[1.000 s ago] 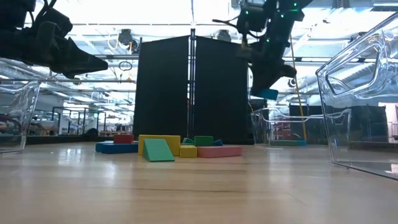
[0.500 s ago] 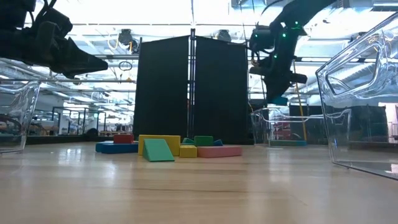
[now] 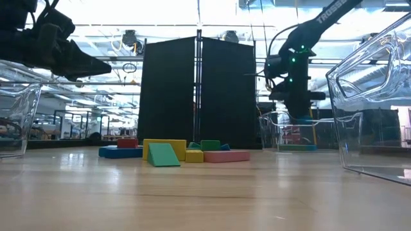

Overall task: Sort blocks by size
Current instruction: Put the blue rectangle block into the top transparent bin

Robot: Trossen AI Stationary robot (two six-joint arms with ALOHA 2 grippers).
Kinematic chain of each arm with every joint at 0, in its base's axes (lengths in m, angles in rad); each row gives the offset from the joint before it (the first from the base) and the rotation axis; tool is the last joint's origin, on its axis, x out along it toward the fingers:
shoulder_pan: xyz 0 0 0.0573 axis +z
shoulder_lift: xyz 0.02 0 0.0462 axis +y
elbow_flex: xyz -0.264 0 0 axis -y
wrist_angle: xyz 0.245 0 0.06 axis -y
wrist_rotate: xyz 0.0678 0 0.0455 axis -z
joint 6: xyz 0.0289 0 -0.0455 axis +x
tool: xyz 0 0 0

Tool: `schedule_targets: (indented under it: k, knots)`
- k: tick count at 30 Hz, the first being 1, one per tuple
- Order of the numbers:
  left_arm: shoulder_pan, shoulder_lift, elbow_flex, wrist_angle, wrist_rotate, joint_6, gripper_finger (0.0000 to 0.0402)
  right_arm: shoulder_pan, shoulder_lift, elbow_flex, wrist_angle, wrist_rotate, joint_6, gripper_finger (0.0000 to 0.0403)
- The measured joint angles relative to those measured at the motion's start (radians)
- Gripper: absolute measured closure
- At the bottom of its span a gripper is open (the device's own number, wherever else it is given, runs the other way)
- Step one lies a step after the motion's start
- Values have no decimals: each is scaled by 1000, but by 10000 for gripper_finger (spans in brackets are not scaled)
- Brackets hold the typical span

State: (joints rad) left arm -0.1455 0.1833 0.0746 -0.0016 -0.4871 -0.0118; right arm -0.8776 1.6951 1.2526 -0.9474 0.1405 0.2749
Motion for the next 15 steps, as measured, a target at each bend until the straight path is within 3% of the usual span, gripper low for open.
schedule_targets:
  k: [15]
  knots:
    - [0, 0, 0, -9, -11, -1, 326, -13, 9, 0, 17, -11, -55, 318]
